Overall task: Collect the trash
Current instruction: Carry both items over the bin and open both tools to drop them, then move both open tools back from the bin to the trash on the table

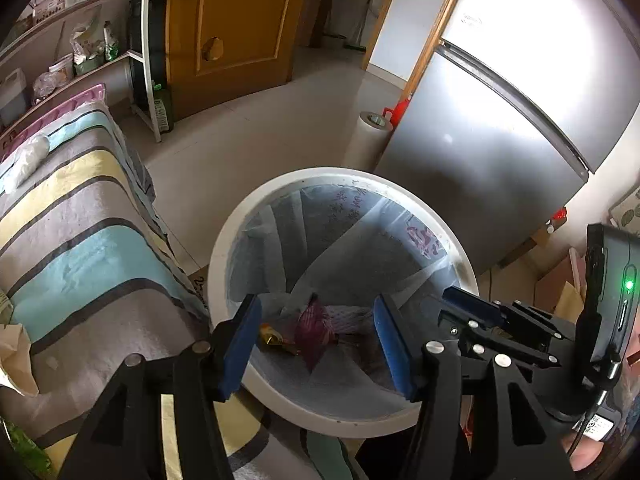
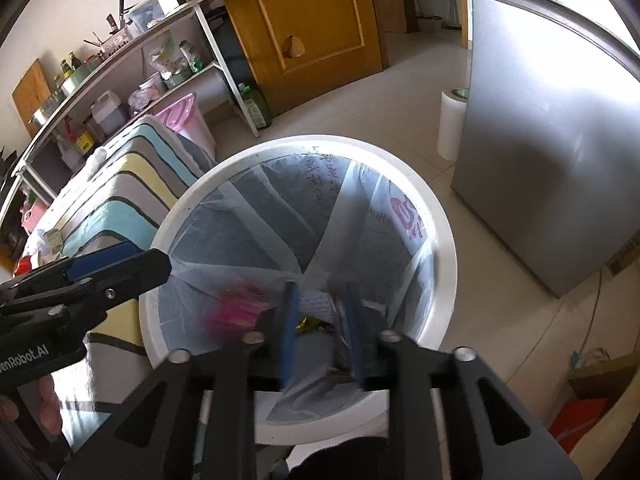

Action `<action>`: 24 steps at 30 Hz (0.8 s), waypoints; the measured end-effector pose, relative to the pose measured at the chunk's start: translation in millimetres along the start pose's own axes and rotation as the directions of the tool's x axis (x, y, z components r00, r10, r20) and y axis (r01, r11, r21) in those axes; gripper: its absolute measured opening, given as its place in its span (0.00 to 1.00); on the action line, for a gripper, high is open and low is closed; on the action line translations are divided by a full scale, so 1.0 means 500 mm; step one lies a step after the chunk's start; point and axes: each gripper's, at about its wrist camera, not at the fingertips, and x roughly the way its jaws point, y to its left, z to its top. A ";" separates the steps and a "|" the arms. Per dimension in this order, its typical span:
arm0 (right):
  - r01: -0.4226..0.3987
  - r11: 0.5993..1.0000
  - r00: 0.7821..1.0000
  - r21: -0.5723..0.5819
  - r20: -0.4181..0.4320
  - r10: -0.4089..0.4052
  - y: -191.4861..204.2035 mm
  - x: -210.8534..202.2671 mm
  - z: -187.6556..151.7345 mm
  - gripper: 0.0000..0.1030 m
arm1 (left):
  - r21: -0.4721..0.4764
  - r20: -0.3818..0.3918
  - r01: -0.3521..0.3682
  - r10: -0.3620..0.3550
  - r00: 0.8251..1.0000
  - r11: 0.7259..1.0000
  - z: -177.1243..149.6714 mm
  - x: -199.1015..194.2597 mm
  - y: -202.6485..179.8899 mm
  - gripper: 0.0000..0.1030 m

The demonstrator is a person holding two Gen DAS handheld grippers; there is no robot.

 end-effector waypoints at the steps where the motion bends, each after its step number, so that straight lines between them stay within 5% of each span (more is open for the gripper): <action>1: 0.000 1.000 1.000 -0.001 0.002 0.000 0.001 -0.001 -0.001 0.36 | -0.004 0.002 0.000 0.000 1.000 1.000 0.000 -0.002 0.002 0.59; 10: 0.015 1.000 0.999 -0.001 0.049 -0.015 0.019 -0.038 -0.002 0.37 | -0.030 0.070 -0.009 0.011 0.997 1.000 -0.006 -0.065 0.029 0.61; 24: -0.083 0.991 0.983 -0.102 0.153 0.098 0.150 -0.112 -0.001 0.37 | -0.101 0.194 -0.087 0.105 0.975 0.991 -0.048 -0.205 0.127 0.64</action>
